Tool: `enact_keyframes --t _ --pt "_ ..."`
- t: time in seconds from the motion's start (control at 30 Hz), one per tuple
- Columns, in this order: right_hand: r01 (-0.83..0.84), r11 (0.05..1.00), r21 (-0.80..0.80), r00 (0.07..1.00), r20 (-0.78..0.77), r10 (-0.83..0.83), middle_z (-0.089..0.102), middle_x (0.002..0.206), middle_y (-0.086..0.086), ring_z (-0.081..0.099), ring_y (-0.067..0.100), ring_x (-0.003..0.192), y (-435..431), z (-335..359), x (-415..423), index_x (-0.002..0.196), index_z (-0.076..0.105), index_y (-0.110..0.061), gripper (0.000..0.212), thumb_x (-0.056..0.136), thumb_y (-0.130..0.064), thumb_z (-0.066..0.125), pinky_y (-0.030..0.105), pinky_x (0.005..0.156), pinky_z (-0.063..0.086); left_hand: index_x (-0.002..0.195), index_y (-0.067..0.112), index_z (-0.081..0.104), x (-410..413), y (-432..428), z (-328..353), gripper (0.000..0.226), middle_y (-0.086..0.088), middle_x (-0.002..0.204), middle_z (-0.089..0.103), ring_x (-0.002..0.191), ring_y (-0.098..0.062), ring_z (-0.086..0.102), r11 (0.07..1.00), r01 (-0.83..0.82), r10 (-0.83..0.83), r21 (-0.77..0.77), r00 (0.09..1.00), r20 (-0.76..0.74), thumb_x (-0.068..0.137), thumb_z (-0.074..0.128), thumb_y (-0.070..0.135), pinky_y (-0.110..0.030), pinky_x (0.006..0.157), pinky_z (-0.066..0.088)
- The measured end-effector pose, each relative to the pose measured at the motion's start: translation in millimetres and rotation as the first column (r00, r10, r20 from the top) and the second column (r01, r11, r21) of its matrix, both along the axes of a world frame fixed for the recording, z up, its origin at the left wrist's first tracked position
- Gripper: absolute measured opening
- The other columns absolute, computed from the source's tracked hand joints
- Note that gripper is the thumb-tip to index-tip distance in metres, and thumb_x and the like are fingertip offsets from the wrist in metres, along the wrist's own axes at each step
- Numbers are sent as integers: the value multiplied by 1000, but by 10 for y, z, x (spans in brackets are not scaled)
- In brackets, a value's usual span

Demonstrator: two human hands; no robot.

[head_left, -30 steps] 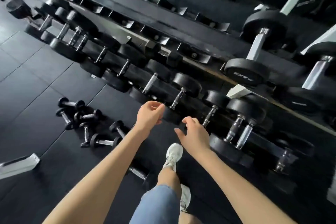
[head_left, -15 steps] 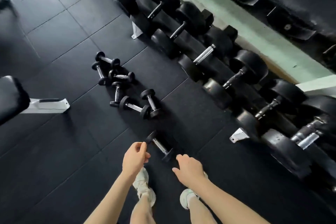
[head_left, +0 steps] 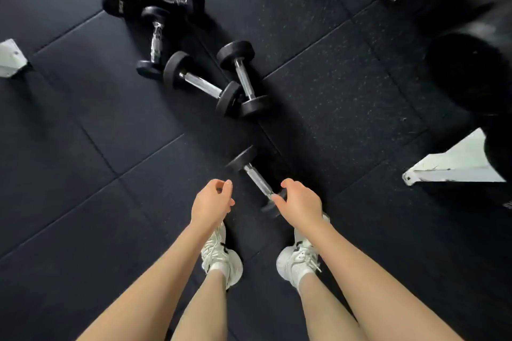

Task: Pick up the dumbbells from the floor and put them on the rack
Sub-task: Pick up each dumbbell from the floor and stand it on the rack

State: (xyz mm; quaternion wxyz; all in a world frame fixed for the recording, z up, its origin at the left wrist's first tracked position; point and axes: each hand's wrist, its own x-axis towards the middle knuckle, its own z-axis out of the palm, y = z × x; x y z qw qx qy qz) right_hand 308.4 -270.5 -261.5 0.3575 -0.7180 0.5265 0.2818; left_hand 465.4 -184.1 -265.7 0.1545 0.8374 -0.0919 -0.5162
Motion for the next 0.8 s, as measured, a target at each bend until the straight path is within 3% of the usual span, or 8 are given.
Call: enact_keyframes --t 0.07,0.2,0.33,0.43,0.63,0.8 --pt "-10 1000 9 1000 3 9 60 121 5 61 28 106 11 -465 57 132 46 -15 46 95 -42 49 34 75 47 99 19 58 -74 -3 -483 27 4 71 69 63 -17 62 998 -67 67 10 997 -26 93 42 40 -34 71 51" --pt "-19 1000 3 1000 4 19 58 125 7 58 27 112 61 -1319 122 133 44 -14 51 92 -43 54 38 84 49 98 19 59 -345 -14 -1335 27 1 81 70 63 -17 64 962 -274 274 23 961 -44 91 49 43 -44 81 58" --pt "27 995 93 1000 -9 -27 53 134 8 56 27 117 118 -1990 90 140 34 -15 68 87 -46 61 38 89 49 114 16 58 -570 -38 -1927 45 1 106 64 99 -20 63 865 -500 501 34 859 -101 85 58 50 -40 94 52" --pt "16 981 195 999 -34 -10 58 127 6 61 28 110 150 -2340 56 139 34 -18 71 83 -51 63 39 88 52 116 14 57 -616 -112 -2260 42 0 111 63 105 -20 59 819 -572 569 56 793 -217 87 59 45 -36 95 48" --pt "-1 959 283 999 -47 15 67 108 4 66 25 95 120 -2626 59 114 53 -21 45 82 -51 64 40 85 55 95 28 58 -647 -341 -2488 4 10 91 64 89 -13 61 684 -725 706 82 628 -328 91 60 26 -35 86 46" --pt "66 950 305 997 -49 -53 68 107 3 67 25 94 102 -2510 40 112 56 -22 37 86 -47 61 42 86 55 97 21 59 -658 -485 -2304 5 6 87 63 82 -10 60 614 -781 769 112 560 -309 92 58 20 -35 88 47"
